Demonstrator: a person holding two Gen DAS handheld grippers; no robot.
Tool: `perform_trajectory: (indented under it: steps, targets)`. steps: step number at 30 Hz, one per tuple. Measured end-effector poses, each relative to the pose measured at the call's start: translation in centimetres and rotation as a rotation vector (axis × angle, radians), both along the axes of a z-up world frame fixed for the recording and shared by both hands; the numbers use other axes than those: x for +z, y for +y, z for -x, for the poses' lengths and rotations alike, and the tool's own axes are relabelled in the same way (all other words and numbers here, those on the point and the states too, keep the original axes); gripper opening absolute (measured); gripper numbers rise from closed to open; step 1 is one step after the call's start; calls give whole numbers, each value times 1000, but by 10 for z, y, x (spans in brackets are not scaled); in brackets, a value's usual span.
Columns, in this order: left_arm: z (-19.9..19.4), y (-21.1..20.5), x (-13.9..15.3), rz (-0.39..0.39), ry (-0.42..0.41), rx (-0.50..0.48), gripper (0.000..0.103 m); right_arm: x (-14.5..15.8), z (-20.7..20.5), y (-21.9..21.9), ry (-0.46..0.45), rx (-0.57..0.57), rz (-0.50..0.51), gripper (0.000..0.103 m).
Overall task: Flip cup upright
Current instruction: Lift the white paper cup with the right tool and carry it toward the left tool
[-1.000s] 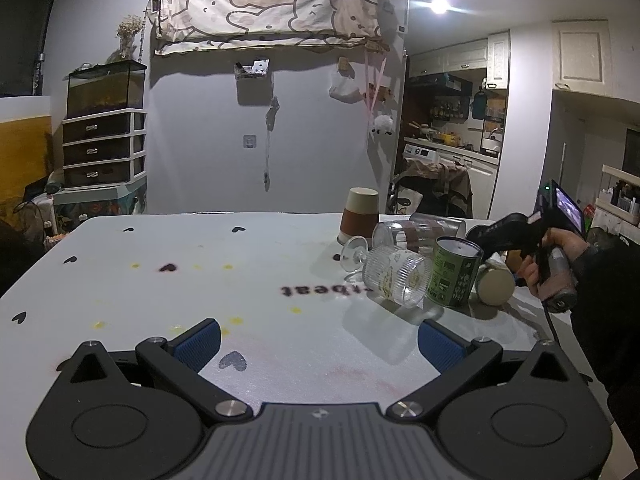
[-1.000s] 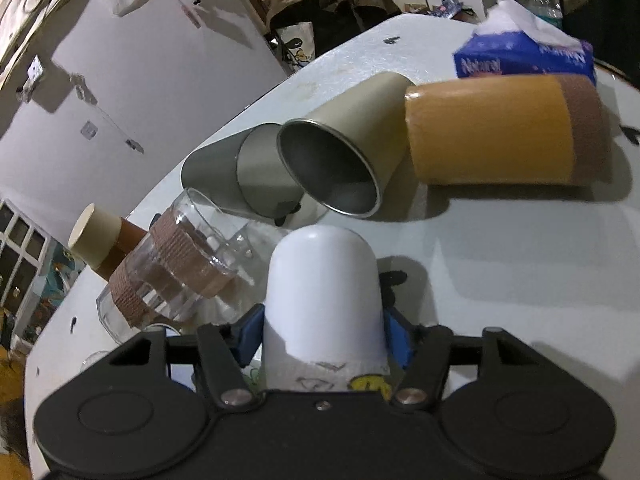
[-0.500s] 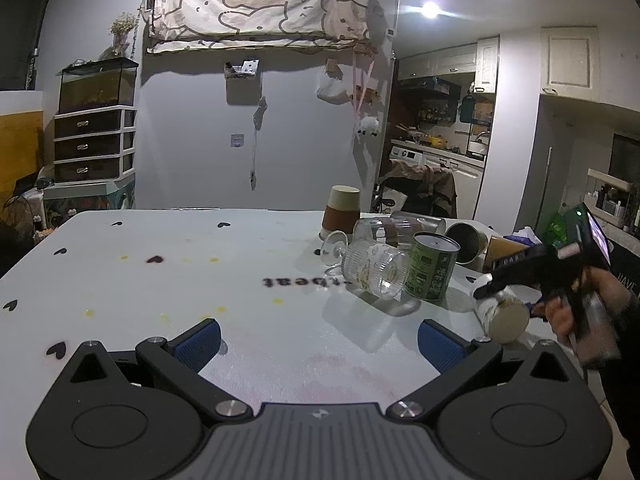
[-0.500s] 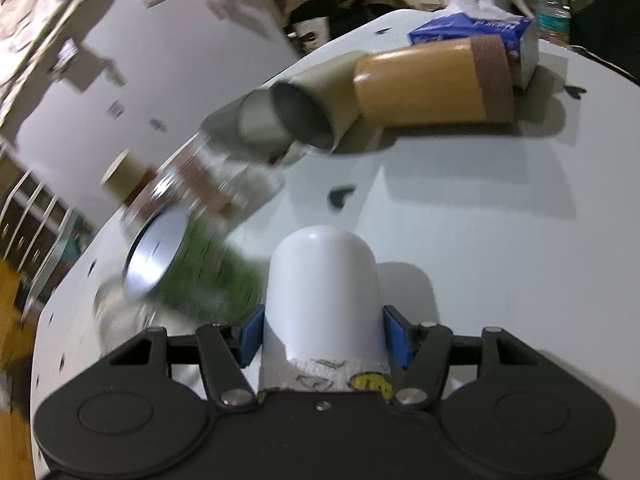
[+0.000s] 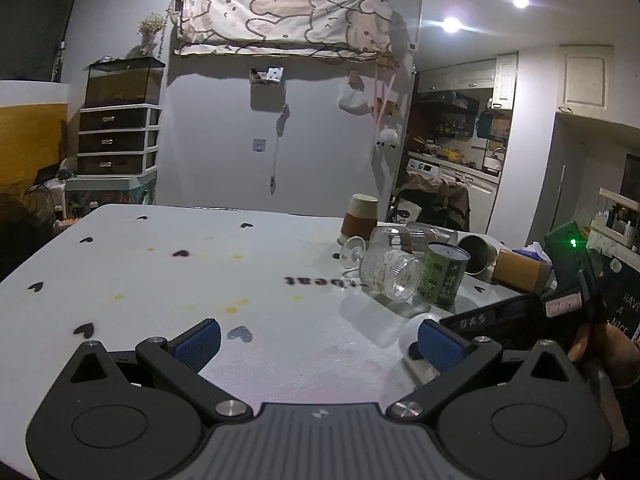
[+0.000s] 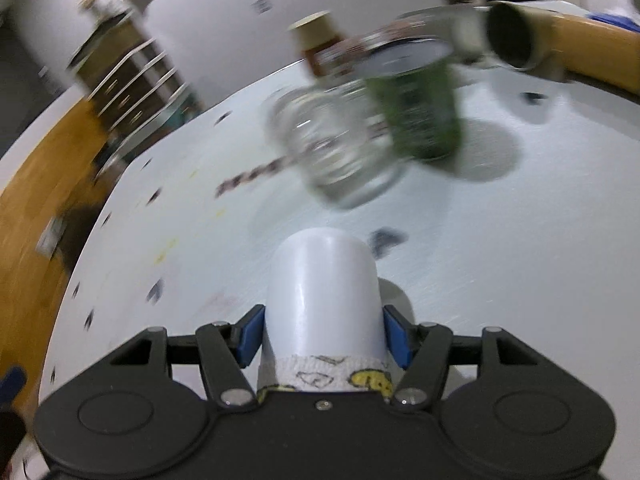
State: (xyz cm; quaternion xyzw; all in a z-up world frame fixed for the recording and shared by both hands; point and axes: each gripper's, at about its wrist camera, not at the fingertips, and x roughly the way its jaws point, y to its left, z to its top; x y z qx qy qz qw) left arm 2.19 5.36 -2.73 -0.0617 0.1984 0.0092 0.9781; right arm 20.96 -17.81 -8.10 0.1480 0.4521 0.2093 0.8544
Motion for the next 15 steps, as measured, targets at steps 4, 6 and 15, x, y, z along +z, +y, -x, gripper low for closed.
perform_trajectory:
  steps: [4,6,15]
  targets:
    - [5,9,1,0,-10,34,103,4,16,31,-34,97,38,63]
    - [6,12,1,-3,-15,47,103,6,25,43,-52,133,53,63]
    - [-7,24,-2,-11,-2,90,103,7,46,65,-71,263,53,63]
